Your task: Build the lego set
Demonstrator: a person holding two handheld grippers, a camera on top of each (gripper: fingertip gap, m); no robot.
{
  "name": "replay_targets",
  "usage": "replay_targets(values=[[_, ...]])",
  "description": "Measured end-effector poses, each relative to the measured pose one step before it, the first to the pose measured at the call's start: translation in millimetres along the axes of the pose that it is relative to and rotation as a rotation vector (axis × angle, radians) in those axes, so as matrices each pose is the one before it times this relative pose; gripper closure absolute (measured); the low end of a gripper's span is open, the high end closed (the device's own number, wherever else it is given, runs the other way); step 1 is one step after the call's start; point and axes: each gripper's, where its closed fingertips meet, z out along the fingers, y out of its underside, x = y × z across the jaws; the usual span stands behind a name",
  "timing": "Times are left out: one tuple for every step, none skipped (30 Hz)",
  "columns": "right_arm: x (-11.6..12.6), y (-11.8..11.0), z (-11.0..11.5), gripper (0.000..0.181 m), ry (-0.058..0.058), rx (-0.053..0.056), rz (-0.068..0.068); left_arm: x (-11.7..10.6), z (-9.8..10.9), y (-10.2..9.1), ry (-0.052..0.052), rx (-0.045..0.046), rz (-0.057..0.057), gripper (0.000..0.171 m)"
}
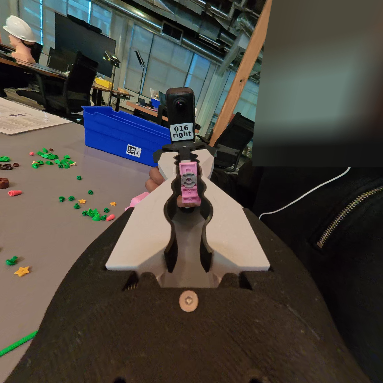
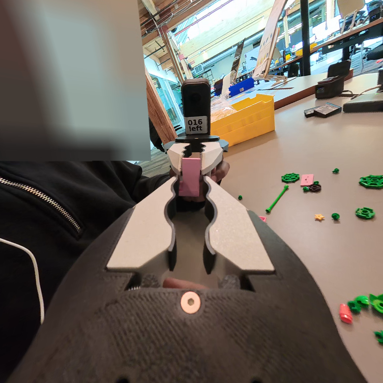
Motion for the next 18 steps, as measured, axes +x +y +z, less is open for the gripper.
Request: replay_targets(values=[[-1.32,-0.24,-0.02,0.165,-0.0081,0.0017,0.0024,0.17,0.32,-0.14,0.0004,0.00454,-0.0032,0.161],[-0.29,-0.30,0.07,0.165,-0.0023,0.0002,0.0014,0.45,-0.02,-0.39,0.0056,0.00476,-0.0071,0.161],[-0.21,0.01,0.01,0.165,-0.0011,-0.0012,-0.0012,0.41,0.05,-0.13,0.0062,0.00256,-0.0080,0.161],[-0.19,-0.17,-0.06,0.165,-0.0006,-0.0016,-0.0031,0.29,-0.08,-0.12,0.0045,0.00192,-0.0040,0.161],[0.15,-0.65,-0.03,0.166,0.0020,0.0002,-0.0067,0.45,-0.07,-0.33,0.0011,0.00236,0.0008,0.161],[0.19,-0.72,0.08,0.168,0.0031,0.0026,-0.0069,0.42,-0.10,-0.69,-0.0005,0.00215,0.0036,0.161],[-0.34,-0.40,0.21,0.168,-0.0027,0.0012,0.0006,0.43,-0.08,-0.33,-0.0002,-0.00072,0.0056,0.161],[-0.06,-0.39,0.12,0.167,-0.0033,0.0026,0.0062,0.11,-0.19,-0.47,-0.0016,0.00078,0.0032,0.161],[0.26,-0.55,0.09,0.168,-0.0019,0.0037,0.0076,-0.19,-0.18,-0.39,-0.0028,0.00115,0.0023,0.161],[0.29,-0.55,0.16,0.168,-0.0018,0.0050,0.0085,-0.36,-0.29,-0.36,-0.0036,0.00209,0.0018,0.161],[0.26,-0.63,0.26,0.168,-0.0010,0.0048,0.0069,-0.25,-0.17,-0.53,-0.0031,0.00252,0.0009,0.161],[0.46,-0.57,0.11,0.168,0.0014,0.0039,0.0037,-0.53,-0.27,-0.68,-0.0055,0.00313,0.0023,0.161],[0.30,-0.64,-0.07,0.168,0.0019,0.0011,0.0005,-0.35,-0.24,-0.46,-0.0069,0.00240,0.0051,0.161],[0.08,-0.71,-0.17,0.168,0.0033,0.0009,-0.0047,-0.20,-0.01,-0.38,-0.0056,0.00121,0.0045,0.162],[0.07,-0.92,-0.34,0.168,0.0047,0.0027,-0.0076,-0.06,0.16,-0.65,-0.0065,0.00301,0.0041,0.162],[0.02,-0.85,-0.05,0.168,0.0047,0.0026,-0.0080,-0.12,0.06,-0.76,-0.0079,0.00426,0.0057,0.162],[0.23,-1.05,-0.35,0.168,0.0045,0.0033,-0.0058,-0.17,0.03,-0.67,-0.0074,0.00387,0.0049,0.162],[-0.02,-0.95,-0.23,0.168,0.0025,0.0035,-0.0030,-0.10,-0.04,-0.72,-0.0047,0.00408,0.0006,0.162]])
